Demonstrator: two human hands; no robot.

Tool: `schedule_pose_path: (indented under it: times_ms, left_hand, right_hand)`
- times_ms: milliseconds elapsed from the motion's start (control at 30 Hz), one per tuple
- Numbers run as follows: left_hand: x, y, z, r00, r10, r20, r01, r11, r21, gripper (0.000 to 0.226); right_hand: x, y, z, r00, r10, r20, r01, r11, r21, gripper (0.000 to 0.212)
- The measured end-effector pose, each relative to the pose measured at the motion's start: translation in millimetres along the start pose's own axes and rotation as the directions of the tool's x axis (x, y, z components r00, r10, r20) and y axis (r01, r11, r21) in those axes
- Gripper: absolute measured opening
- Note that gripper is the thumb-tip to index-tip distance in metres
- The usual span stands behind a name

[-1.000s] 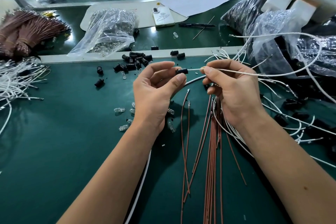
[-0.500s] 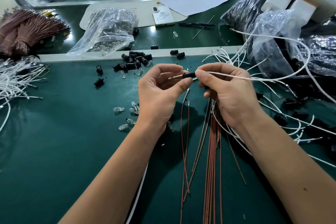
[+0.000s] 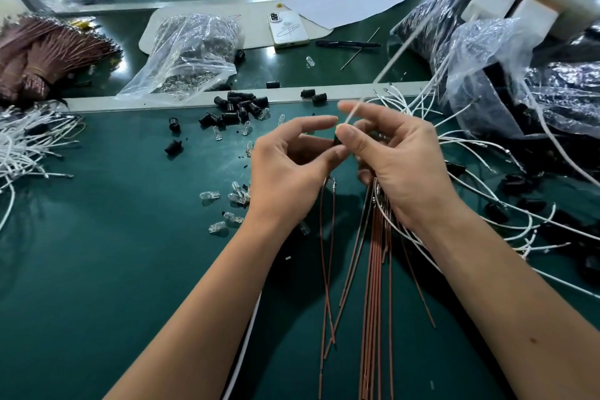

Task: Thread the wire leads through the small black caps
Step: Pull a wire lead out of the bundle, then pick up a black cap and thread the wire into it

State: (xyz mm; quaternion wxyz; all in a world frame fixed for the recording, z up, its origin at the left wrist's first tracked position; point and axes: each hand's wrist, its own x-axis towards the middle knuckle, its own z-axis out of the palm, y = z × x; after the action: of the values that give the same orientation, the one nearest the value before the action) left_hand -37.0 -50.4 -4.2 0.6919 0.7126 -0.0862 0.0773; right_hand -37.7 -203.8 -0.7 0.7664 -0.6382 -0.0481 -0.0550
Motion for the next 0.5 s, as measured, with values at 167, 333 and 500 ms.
schedule_pose_path:
  times_ms: [167,333,500]
  left_hand:
    - [2.0,5.9,-3.7,0.979,-0.195,-0.065,0.158,0.918,-0.365,0.021]
    - [0.1,11.9,-1.2,0.979,-0.198,-0.037,0.169,0.909,-0.381,0.028]
    - [1.7,13.2,-3.6,0.972,-0.225,-0.062,0.186,0.905,-0.382,0.020]
  right_hand:
    - [-2.1,1.6,0.7,0.989,0.080,0.123,-0.042,0.958,-0.284,0.018]
    - [-4.8,1.0,3.3,0.987,0.093,0.135,-0.046,0.948,-0.315,0.010]
    - [-7.1,-5.3,3.8,0.961,0.105,0.254,0.016,0.903,-0.430,0.015]
